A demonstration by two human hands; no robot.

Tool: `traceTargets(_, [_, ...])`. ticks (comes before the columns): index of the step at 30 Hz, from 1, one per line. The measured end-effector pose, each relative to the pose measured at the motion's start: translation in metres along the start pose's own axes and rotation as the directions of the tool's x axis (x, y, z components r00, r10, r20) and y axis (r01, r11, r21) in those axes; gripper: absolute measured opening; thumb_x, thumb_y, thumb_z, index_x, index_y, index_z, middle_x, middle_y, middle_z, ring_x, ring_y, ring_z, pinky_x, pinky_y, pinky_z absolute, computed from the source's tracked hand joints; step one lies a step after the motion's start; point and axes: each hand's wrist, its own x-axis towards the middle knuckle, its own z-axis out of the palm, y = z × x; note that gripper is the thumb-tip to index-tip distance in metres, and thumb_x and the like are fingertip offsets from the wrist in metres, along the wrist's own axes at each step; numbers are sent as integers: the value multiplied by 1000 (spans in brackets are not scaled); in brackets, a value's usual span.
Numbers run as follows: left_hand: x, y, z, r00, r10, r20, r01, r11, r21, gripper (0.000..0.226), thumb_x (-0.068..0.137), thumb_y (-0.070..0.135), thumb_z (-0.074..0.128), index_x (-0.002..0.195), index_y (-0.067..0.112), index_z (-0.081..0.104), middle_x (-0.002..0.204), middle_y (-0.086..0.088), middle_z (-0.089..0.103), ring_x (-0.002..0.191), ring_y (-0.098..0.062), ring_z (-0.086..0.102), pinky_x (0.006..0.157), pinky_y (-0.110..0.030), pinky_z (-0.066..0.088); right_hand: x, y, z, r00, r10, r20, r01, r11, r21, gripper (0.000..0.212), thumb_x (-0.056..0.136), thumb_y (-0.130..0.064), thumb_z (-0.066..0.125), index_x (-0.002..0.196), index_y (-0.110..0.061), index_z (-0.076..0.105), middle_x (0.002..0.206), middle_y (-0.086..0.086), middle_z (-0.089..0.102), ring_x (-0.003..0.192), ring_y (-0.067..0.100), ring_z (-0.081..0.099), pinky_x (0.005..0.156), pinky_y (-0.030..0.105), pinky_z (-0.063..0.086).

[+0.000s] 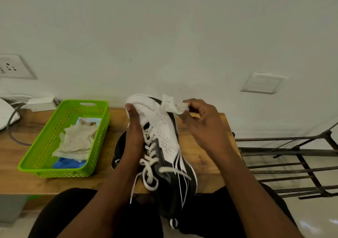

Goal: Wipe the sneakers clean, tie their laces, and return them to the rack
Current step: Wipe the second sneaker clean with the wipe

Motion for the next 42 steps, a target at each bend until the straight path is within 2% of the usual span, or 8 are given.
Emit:
traceTargets(6, [1, -14, 3, 982, -42, 183, 54, 997, -62, 87, 84, 84, 37, 139, 21, 58, 144, -13, 56, 133, -32, 53, 118, -43, 32, 0, 6, 19, 934, -344, -101, 302, 906, -297, 22, 88, 2, 63, 101, -12, 74, 92, 2, 69, 84, 8, 63, 76, 18, 50])
traceTargets(9, [6, -15, -4, 979, -93, 181, 120, 983, -143, 94, 72, 93, 42, 125, 21, 69, 123, -13, 71, 117, -32, 66, 110, -53, 42, -11, 16, 13, 955, -291, -61, 252, 901, -354, 28, 84, 5, 64, 103, -11, 75, 87, 3, 68, 74, 6, 60, 69, 4, 41])
traceTargets(13, [2, -10, 1, 999, -27, -35, 30, 996, 87, 83, 81, 85, 39, 105, 15, 75, 93, -5, 79, 87, -22, 76, 75, -30, 60, -20, 28, -5, 993, -24, 117, 76, 885, -460, 27, 81, 3, 64, 92, -17, 78, 79, -7, 69, 62, -2, 54, 60, 7, 39])
traceTargets(19, [-3, -10, 17, 993, 117, 15, -118, 986, 117, 52, 89, 67, 55, 97, 19, 74, 91, -6, 78, 88, -24, 75, 87, -53, 59, -16, 9, 18, 951, -304, 59, 296, 838, -458, 25, 86, -1, 63, 107, -10, 73, 89, 4, 60, 79, 14, 57, 68, 23, 48])
traceTargets(25, [-2, -20, 19, 994, 86, 60, -98, 966, 239, 59, 87, 70, 53, 91, 16, 74, 85, -5, 77, 81, -21, 75, 81, -46, 61, -16, 16, 9, 951, -83, 298, 243, 798, -552, 20, 88, -10, 61, 102, -15, 75, 95, 6, 66, 83, 20, 61, 73, 31, 49])
traceTargets(30, [34, -27, 59, 966, -234, 107, 182, 915, 361, 85, 79, 83, 47, 118, 10, 64, 112, -9, 73, 101, -29, 69, 93, -47, 56, -4, 40, -32, 984, 48, -174, -106, 936, -337, 15, 87, -11, 62, 90, -18, 75, 81, -4, 69, 71, 10, 60, 68, 30, 49])
traceTargets(34, [64, -41, 89, 894, -402, 197, 218, 774, 594, 94, 84, 81, 42, 141, 5, 48, 138, -13, 58, 124, -34, 58, 99, -35, 46, 3, 67, -42, 948, 283, -142, -316, 888, -335, 13, 89, -10, 56, 82, -6, 66, 73, 2, 63, 60, 13, 51, 55, 29, 37])
traceTargets(42, [89, -42, 77, 959, -271, 78, 142, 703, 697, 40, 100, 26, 53, 130, 0, 55, 134, -20, 60, 119, -32, 59, 98, -33, 45, 19, 86, -37, 921, 383, 70, -297, 806, -512, 23, 89, -7, 49, 68, -12, 45, 67, 0, 47, 58, 12, 41, 47, 25, 23])
